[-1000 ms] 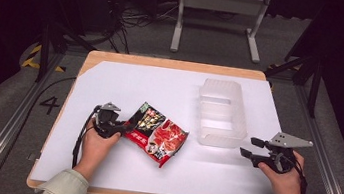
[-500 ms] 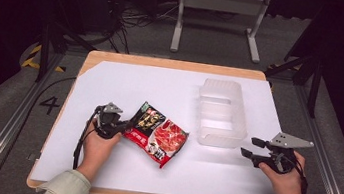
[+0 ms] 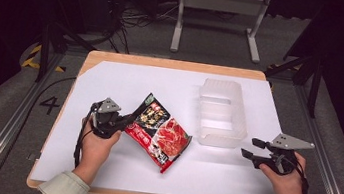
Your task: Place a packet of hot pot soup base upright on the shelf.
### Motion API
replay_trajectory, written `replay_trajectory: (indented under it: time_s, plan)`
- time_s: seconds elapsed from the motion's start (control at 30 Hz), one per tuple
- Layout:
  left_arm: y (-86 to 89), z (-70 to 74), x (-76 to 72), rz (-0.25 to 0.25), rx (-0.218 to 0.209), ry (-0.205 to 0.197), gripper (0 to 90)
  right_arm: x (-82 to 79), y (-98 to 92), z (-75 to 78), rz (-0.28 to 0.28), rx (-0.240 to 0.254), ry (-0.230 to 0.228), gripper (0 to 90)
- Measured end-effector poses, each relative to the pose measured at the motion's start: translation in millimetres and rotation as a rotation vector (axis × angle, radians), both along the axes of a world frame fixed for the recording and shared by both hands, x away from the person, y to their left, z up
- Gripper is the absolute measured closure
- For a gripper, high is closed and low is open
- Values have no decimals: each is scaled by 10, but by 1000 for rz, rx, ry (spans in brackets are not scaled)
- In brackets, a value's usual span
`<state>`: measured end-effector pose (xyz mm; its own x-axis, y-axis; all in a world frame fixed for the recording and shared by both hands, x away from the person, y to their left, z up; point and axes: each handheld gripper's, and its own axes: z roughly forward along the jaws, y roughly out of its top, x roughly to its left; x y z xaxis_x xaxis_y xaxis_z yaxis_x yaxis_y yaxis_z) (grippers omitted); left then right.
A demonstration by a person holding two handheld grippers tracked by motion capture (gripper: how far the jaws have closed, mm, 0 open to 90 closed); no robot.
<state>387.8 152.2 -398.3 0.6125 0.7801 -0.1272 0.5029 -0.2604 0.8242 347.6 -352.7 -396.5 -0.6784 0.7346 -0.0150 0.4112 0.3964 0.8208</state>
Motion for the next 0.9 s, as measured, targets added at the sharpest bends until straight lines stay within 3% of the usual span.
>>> replay_trajectory:
  time_s: [0.03,0.17,0.3,0.5,0.73,0.9]
  plan:
    - [-24,62,-50,0,2,-38,881,0,1,1,0,0,0,399]
    - [-84,238,-186,-15,13,-124,882,-6,4,3,3,0,1,400]
    - [-128,411,-311,-39,29,-185,882,-24,18,0,8,-3,1,401]
    - [-124,550,-420,-53,40,-234,881,-27,38,7,13,-6,-2,402]
    - [-7,675,-426,-87,62,-250,879,-26,61,8,22,-4,-2,403]
    - [104,756,-432,-89,47,-257,878,-31,74,20,26,-1,-1,403]
